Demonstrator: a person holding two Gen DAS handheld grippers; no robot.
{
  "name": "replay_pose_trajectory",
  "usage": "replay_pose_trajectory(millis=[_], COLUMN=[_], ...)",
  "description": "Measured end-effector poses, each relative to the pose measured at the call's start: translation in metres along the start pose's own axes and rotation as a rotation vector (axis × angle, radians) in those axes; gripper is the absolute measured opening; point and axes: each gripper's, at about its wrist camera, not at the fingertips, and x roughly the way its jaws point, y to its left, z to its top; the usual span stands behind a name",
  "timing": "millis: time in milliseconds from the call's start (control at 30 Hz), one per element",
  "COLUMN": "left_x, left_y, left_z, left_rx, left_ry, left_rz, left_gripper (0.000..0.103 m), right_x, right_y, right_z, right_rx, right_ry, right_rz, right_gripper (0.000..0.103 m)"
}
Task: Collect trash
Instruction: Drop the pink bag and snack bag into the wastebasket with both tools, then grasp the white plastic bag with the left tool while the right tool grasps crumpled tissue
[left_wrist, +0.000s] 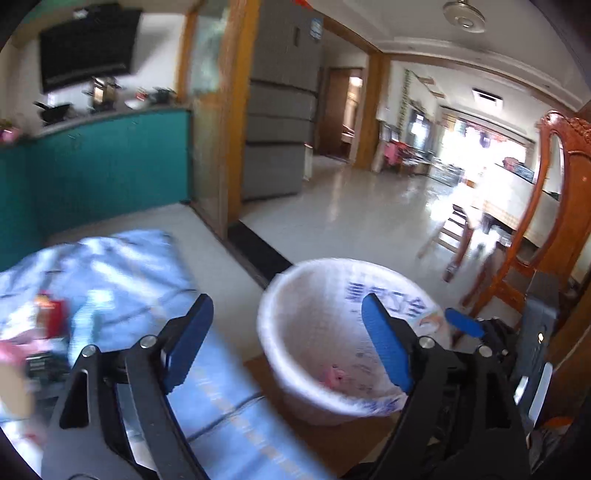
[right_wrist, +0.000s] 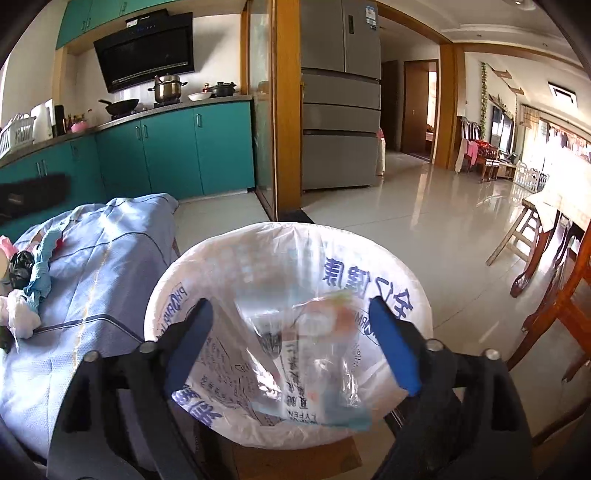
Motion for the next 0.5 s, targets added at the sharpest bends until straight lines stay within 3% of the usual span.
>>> replay_pose_trajectory(millis=[100,167,333,400,500], left_x=[-0.035,-0.066,-0.126,-0.140,-0.157], left_y=[0.026,0.052,0.116,0.135,0.158], left_z=[-0.004,-0.012,-0.038,-0.047,-0.062], left_rx=[-0.025,-0.045,-0.092,-0.121,-0.182], left_ry=[-0.045,-0.082,-0.076,-0.054,-0.028], left_rz=[0.107,0.221,0.442,0.485,0.514], left_gripper=[0.084,0.085,0.086,0.086,0.086], right_x=[-0.010,-0.024,-0.050,-0.050,-0.046], right_y=[0.011,0.030,0.100,0.135,0.182], right_z=[0.003,0.006,0.008,0.005,0.003], right_rx=[-0.012,-0.025,-0.083,-0.117,-0.190], right_ry=[-0.009,-0.024,-0.028,0.005,0.035], right_rz=[0.041,0.094,0.315,0.408,0.477], right_gripper=[0.086,0.089,0.095,0.095,0.095])
